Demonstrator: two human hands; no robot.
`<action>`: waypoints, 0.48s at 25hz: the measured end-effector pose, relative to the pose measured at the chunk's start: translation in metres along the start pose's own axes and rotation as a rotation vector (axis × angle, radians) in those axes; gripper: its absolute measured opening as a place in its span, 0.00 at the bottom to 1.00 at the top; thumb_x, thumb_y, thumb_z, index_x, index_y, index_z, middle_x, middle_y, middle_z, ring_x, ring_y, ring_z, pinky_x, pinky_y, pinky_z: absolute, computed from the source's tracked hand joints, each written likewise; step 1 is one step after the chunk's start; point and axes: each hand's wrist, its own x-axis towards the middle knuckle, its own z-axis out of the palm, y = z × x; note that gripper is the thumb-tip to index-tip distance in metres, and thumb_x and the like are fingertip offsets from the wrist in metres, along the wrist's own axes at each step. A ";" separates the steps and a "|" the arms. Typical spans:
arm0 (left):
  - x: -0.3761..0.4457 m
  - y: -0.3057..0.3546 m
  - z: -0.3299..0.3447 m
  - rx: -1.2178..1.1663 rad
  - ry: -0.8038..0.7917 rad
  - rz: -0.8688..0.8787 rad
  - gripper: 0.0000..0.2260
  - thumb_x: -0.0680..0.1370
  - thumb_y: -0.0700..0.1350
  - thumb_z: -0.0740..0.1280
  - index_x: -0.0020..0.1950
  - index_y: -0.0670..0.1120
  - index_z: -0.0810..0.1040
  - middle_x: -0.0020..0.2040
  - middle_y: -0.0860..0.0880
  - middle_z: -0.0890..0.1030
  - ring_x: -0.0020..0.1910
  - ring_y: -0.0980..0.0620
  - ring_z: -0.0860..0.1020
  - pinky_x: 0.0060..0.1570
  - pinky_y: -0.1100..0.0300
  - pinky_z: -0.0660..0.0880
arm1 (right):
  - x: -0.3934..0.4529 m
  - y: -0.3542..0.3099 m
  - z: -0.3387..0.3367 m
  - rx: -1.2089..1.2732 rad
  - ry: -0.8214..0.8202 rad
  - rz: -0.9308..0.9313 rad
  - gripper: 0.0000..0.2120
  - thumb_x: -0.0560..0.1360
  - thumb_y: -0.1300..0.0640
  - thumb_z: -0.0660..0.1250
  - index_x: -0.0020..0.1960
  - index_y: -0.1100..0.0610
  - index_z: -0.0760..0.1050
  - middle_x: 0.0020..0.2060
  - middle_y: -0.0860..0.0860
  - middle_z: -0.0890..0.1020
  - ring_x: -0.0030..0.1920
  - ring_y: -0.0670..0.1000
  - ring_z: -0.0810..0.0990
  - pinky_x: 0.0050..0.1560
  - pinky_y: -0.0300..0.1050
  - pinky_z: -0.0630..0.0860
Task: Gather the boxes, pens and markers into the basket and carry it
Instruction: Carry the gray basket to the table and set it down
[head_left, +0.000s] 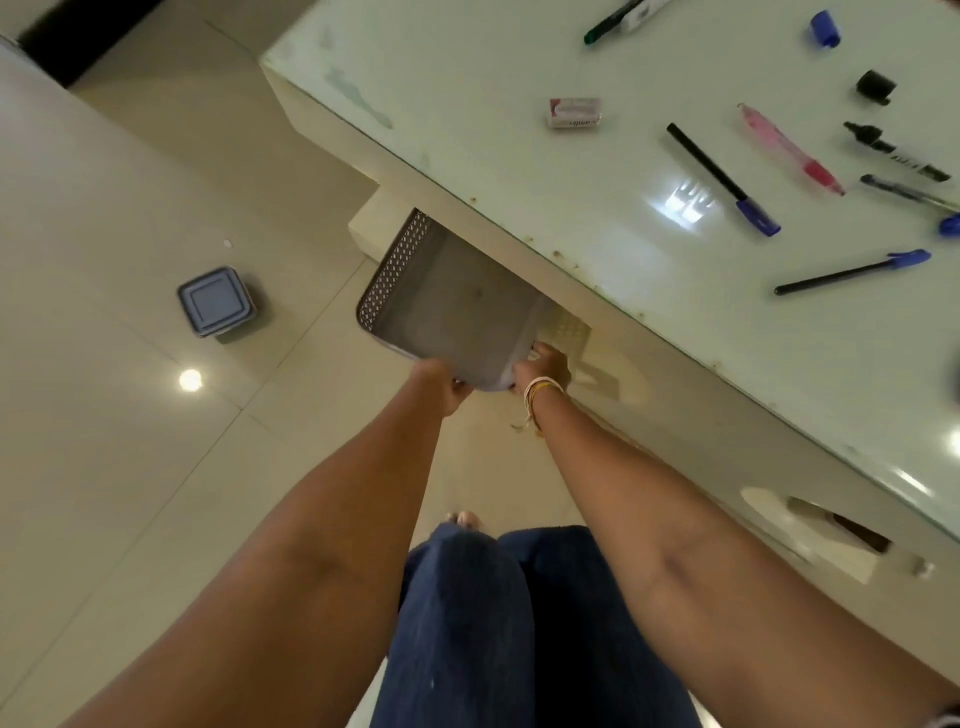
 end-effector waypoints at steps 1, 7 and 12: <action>-0.016 -0.013 -0.015 0.008 0.031 -0.017 0.19 0.82 0.34 0.55 0.74 0.39 0.63 0.72 0.41 0.70 0.69 0.44 0.71 0.62 0.55 0.72 | -0.022 0.009 -0.003 -0.003 -0.030 0.018 0.21 0.67 0.68 0.64 0.57 0.56 0.82 0.58 0.56 0.83 0.56 0.64 0.81 0.57 0.57 0.80; -0.153 -0.069 -0.114 -0.134 0.206 -0.057 0.19 0.83 0.42 0.59 0.72 0.38 0.64 0.70 0.41 0.72 0.67 0.42 0.73 0.57 0.56 0.75 | -0.182 0.043 -0.026 -0.076 -0.137 0.089 0.26 0.69 0.69 0.64 0.65 0.54 0.77 0.62 0.55 0.81 0.58 0.60 0.81 0.58 0.54 0.80; -0.265 -0.087 -0.177 -0.092 0.227 -0.134 0.19 0.82 0.36 0.55 0.73 0.36 0.62 0.71 0.40 0.70 0.67 0.44 0.74 0.45 0.61 0.77 | -0.304 0.052 -0.053 -0.077 -0.149 0.087 0.26 0.70 0.70 0.63 0.65 0.54 0.77 0.62 0.55 0.81 0.57 0.60 0.82 0.56 0.55 0.81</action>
